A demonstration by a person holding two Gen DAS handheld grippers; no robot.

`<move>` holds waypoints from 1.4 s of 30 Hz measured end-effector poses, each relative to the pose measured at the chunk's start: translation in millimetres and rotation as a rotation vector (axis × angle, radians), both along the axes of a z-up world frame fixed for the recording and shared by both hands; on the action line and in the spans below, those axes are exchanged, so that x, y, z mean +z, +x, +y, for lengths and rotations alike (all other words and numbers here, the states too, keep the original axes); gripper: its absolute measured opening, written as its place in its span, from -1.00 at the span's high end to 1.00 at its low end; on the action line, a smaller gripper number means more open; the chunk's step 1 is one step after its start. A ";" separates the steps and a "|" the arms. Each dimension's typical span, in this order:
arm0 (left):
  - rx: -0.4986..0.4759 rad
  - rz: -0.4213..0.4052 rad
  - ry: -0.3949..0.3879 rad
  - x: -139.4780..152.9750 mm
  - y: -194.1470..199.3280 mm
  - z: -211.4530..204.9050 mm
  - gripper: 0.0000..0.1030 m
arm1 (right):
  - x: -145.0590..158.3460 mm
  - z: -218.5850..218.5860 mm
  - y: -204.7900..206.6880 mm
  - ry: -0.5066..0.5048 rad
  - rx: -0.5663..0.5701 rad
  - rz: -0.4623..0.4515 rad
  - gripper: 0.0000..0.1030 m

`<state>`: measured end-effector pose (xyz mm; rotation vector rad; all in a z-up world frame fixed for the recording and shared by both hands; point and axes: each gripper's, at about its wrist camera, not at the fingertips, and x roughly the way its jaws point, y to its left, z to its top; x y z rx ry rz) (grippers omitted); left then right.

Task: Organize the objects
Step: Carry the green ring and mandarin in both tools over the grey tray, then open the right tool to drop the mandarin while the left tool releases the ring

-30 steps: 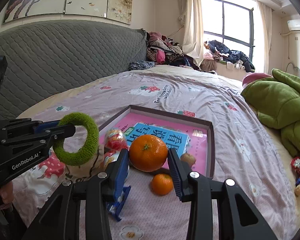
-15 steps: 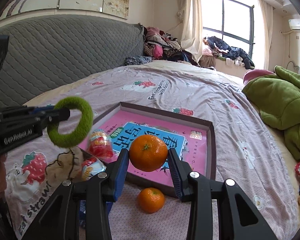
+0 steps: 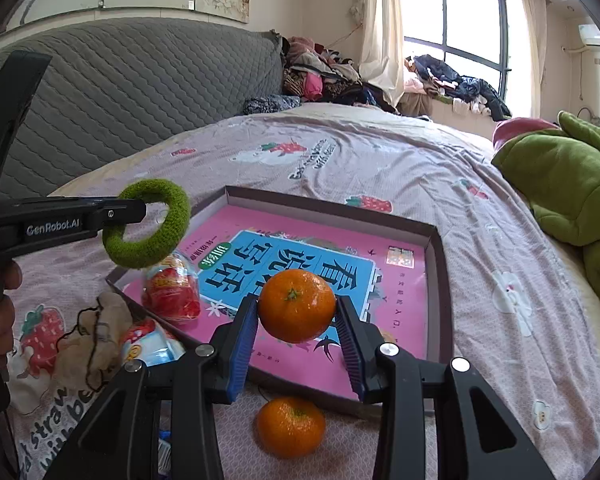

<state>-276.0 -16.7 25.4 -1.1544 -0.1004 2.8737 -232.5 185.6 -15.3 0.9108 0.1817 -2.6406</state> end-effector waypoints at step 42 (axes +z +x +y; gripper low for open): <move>0.041 -0.162 -0.006 -41.8 -86.8 -7.1 0.67 | -31.7 0.2 -24.8 0.016 -0.039 -0.086 0.21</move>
